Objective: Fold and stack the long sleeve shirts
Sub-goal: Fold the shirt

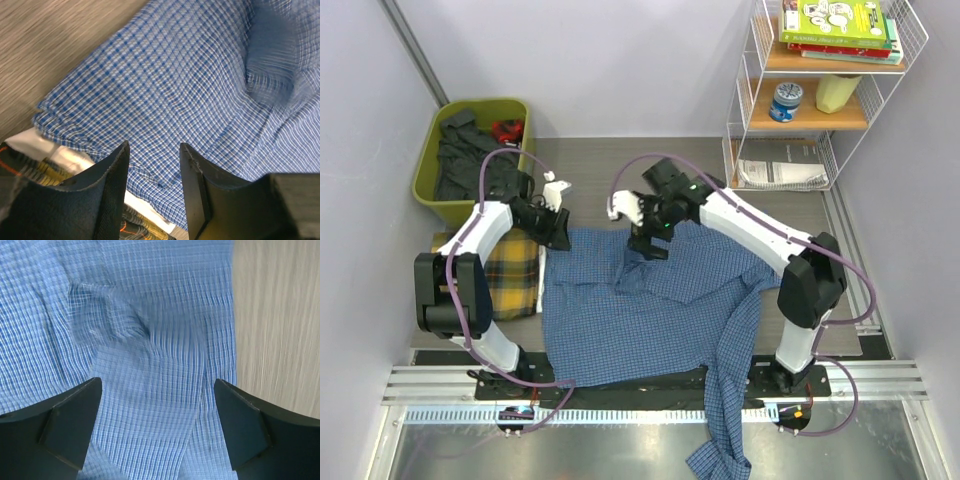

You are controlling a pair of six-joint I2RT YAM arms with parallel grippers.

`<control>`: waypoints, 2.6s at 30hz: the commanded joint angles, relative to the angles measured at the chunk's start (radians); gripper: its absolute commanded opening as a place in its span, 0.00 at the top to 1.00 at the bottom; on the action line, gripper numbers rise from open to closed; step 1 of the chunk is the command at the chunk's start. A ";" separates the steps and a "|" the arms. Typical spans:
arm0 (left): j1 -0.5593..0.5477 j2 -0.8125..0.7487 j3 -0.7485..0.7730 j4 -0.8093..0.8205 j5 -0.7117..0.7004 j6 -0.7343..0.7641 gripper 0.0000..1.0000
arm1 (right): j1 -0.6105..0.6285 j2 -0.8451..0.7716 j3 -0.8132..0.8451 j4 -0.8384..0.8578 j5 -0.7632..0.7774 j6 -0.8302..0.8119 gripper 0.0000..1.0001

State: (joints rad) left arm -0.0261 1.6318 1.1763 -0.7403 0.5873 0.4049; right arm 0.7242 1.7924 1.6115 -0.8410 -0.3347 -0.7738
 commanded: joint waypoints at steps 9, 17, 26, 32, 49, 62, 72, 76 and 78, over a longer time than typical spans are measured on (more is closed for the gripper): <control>-0.101 0.045 0.002 0.101 -0.186 -0.087 0.53 | -0.555 -0.131 -0.134 -0.127 -0.006 -0.018 0.23; -0.153 0.217 0.118 0.035 -0.333 -0.115 0.55 | -0.739 -0.045 -0.255 -0.098 0.063 -0.024 0.35; -0.153 0.411 0.287 -0.011 -0.454 -0.069 0.57 | -0.822 -0.105 -0.487 0.009 0.146 -0.076 0.45; -0.153 0.565 0.465 -0.033 -0.515 -0.046 0.59 | -0.856 0.053 -0.441 0.132 0.253 -0.056 0.52; -0.153 0.296 0.501 -0.070 -0.100 -0.019 0.44 | -0.918 -0.187 -0.268 -0.224 0.004 -0.221 0.39; -0.219 -0.268 -0.182 -0.042 0.154 0.106 0.16 | -0.347 -0.628 -0.690 -0.230 -0.061 -0.441 0.16; -0.229 -0.170 -0.210 -0.249 -0.041 0.406 0.36 | -0.128 -0.588 -0.812 -0.178 0.048 -0.527 0.20; -0.229 -0.152 -0.218 -0.251 -0.063 0.436 0.34 | -0.088 -0.555 -0.802 -0.136 0.059 -0.542 0.20; -0.229 -0.142 -0.221 -0.243 -0.075 0.437 0.33 | -0.071 -0.524 -0.792 -0.135 0.062 -0.553 0.20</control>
State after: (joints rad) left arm -0.2516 1.4757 0.9615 -0.9615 0.5472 0.7746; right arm 0.6231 1.2259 0.7929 -1.0264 -0.2962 -1.2812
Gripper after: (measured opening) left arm 0.666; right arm 0.803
